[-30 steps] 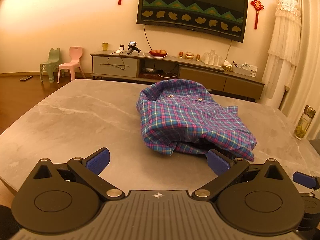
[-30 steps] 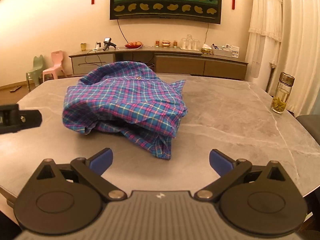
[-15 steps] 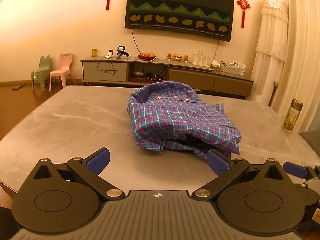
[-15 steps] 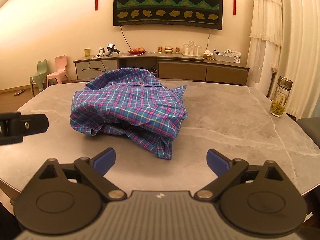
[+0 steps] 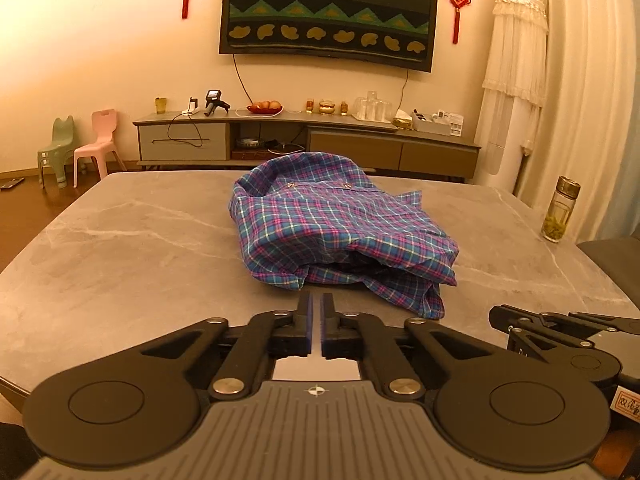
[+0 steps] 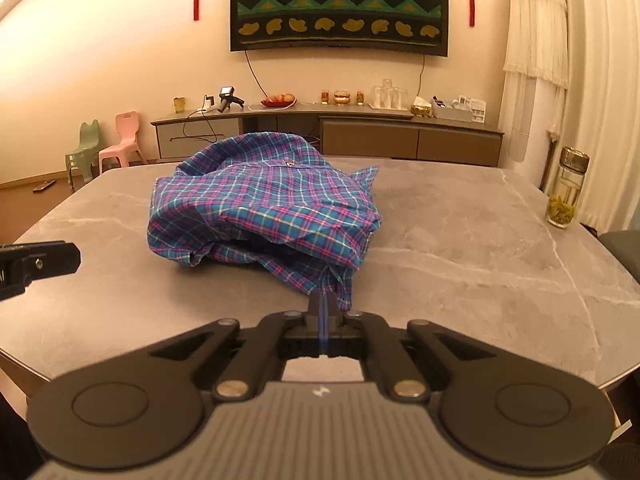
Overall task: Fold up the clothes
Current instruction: 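Move both grippers toward the crumpled plaid shirt on the table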
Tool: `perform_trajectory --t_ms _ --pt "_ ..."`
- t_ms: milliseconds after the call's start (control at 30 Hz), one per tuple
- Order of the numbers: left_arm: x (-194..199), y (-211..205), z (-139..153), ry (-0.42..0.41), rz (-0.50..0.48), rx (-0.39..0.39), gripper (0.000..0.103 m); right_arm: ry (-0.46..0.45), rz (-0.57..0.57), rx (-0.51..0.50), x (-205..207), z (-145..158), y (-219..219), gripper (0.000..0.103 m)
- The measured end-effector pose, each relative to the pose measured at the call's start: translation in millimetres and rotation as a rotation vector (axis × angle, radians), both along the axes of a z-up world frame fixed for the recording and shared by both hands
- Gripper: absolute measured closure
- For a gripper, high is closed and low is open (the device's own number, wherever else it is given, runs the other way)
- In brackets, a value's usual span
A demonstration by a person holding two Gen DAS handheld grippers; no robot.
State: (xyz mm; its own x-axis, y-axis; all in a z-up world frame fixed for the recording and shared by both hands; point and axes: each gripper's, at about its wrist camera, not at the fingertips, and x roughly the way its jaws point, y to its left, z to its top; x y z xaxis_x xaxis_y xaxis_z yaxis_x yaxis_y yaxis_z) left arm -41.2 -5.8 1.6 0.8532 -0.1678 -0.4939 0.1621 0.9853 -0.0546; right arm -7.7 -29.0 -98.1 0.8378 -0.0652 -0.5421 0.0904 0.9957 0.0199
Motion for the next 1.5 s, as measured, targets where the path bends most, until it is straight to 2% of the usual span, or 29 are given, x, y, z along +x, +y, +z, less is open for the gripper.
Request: perform_trajectory --t_ms 233,267,333,400,433,467,533,767,1000,1033,1100,1133,1167,1267,1300,1500 --pt "3 2 -3 0.017 0.009 -0.007 0.103 0.0 -0.003 -0.005 1 2 3 0.102" --pt "4 3 -4 0.024 0.004 -0.009 0.103 0.003 -0.003 -0.003 2 2 2 0.098" --pt "7 4 -6 0.036 0.003 -0.021 0.101 -0.001 -0.012 -0.001 3 1 2 0.081" --pt "11 5 -7 0.051 -0.003 -0.029 0.074 -0.005 -0.017 0.002 6 0 1 0.043" --pt "12 6 -7 0.047 0.004 -0.035 0.028 -0.005 -0.02 0.003 8 -2 0 0.036" --pt "13 7 -7 0.036 0.017 -0.043 0.002 -0.005 -0.022 0.005 11 -3 -1 0.03" --pt "15 9 -8 0.005 0.044 -0.057 0.0 -0.005 -0.027 0.007 16 -5 -2 0.028" --pt "50 4 -15 0.042 0.065 -0.047 0.0 0.033 -0.039 0.03 44 -17 -10 0.024" --pt "105 -3 -29 0.07 0.078 -0.012 0.0 0.07 -0.044 0.058 85 -25 -24 0.021" --pt "116 -2 -32 0.073 0.086 -0.013 0.0 0.058 -0.059 0.064 95 -22 -29 0.019" --pt "141 1 -41 0.093 0.102 -0.023 0.0 0.039 -0.093 0.08 123 -24 -38 0.001" --pt "154 1 -46 0.109 0.114 -0.025 0.0 0.03 -0.109 0.088 137 -25 -43 0.0" --pt "166 1 -52 0.124 0.118 -0.03 0.0 0.062 -0.108 0.096 153 -33 -45 0.002" --pt "196 -2 -66 0.168 0.124 -0.025 0.0 0.155 -0.1 0.106 196 -55 -51 0.022" --pt "202 -3 -69 0.175 0.129 -0.016 0.0 0.185 -0.095 0.099 206 -60 -51 0.023" --pt "204 -8 -67 0.154 0.114 -0.008 0.001 0.154 -0.078 0.12 199 -58 -53 0.022"
